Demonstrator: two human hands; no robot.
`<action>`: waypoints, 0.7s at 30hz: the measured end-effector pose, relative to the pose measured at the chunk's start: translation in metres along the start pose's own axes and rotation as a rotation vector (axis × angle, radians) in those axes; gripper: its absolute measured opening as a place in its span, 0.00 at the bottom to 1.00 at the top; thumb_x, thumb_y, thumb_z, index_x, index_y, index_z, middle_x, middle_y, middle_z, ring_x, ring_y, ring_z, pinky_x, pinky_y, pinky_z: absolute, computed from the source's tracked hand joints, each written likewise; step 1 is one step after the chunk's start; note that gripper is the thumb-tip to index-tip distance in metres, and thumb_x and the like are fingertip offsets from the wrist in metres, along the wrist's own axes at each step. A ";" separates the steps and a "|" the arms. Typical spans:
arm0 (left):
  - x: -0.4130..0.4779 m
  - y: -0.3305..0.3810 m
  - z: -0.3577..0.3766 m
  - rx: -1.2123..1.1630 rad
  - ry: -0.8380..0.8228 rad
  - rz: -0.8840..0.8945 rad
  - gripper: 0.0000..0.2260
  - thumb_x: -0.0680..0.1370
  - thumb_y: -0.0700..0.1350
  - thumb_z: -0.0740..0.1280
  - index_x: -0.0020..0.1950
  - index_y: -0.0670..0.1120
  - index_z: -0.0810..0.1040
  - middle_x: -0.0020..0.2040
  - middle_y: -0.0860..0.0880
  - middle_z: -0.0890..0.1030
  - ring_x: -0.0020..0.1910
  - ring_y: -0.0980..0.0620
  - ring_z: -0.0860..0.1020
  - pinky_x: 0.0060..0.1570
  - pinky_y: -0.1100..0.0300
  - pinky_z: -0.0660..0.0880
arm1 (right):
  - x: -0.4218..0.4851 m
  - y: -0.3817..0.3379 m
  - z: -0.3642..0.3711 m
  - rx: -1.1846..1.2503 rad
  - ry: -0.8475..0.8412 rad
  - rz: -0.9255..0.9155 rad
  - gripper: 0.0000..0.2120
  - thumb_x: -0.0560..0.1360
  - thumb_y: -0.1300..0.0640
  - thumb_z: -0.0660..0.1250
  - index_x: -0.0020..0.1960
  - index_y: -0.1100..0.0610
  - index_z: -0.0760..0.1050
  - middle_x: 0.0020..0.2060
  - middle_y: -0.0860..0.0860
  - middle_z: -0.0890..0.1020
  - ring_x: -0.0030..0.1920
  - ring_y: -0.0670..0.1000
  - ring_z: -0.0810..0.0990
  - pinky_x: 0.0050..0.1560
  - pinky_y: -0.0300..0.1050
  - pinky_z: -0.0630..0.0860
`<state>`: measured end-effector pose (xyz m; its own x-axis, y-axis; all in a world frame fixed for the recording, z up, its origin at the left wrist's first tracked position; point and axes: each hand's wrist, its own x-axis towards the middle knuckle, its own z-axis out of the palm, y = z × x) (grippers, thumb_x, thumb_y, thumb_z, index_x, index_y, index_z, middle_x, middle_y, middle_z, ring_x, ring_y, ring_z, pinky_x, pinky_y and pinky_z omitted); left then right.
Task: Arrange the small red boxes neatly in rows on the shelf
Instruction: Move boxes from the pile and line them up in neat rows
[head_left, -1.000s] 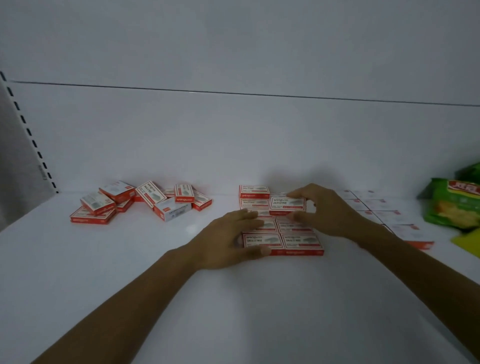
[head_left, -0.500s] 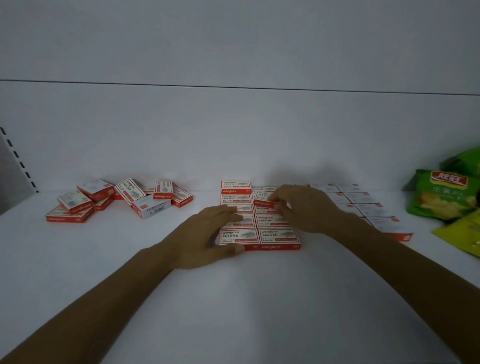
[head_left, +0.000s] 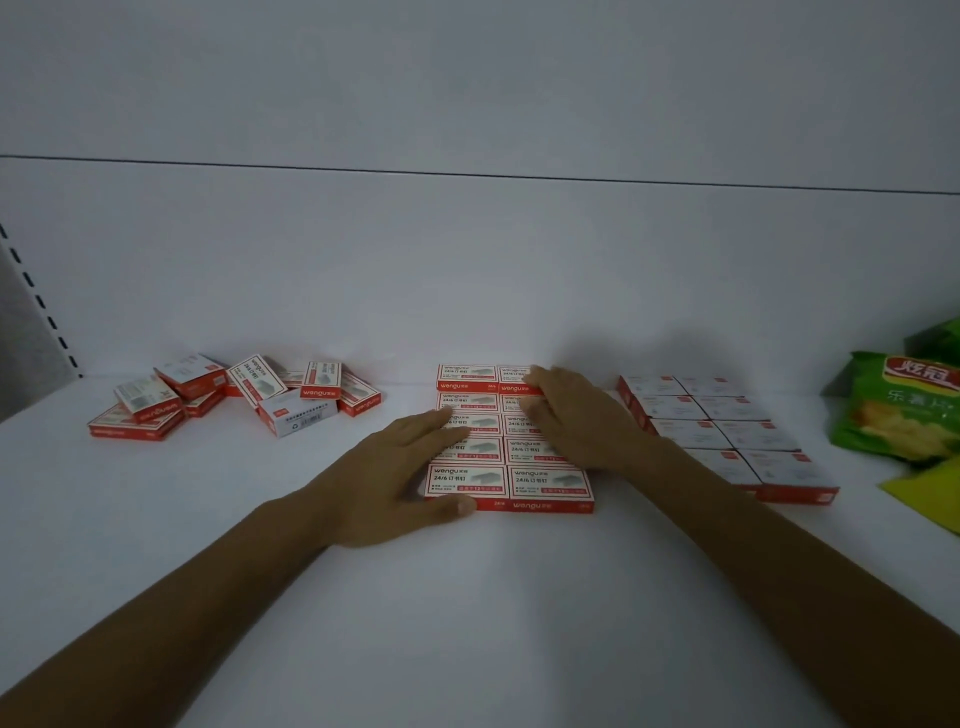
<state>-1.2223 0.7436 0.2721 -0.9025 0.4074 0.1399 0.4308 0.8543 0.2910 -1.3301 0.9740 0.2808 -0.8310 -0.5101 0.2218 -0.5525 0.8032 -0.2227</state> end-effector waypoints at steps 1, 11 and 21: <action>0.000 -0.001 0.000 0.012 -0.008 0.001 0.44 0.64 0.79 0.45 0.75 0.59 0.52 0.76 0.59 0.49 0.70 0.67 0.45 0.68 0.66 0.48 | 0.000 0.000 0.002 0.031 -0.002 0.007 0.21 0.78 0.40 0.49 0.62 0.54 0.65 0.54 0.50 0.74 0.55 0.49 0.72 0.55 0.52 0.73; 0.004 -0.002 0.005 0.132 -0.149 -0.025 0.47 0.62 0.79 0.33 0.74 0.54 0.34 0.74 0.56 0.35 0.73 0.61 0.36 0.70 0.65 0.40 | 0.001 0.003 0.009 0.140 0.008 0.031 0.28 0.78 0.40 0.50 0.72 0.55 0.58 0.70 0.53 0.65 0.71 0.52 0.60 0.67 0.58 0.64; -0.002 0.006 0.008 0.060 -0.040 -0.069 0.39 0.71 0.72 0.45 0.74 0.56 0.34 0.75 0.58 0.37 0.71 0.65 0.42 0.69 0.67 0.47 | -0.002 0.001 0.008 0.122 0.226 0.028 0.23 0.78 0.45 0.57 0.68 0.56 0.66 0.68 0.54 0.69 0.67 0.53 0.68 0.67 0.51 0.63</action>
<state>-1.2175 0.7506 0.2658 -0.9300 0.3582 0.0829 0.3675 0.8982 0.2414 -1.3299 0.9735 0.2721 -0.8182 -0.3953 0.4175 -0.5445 0.7660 -0.3416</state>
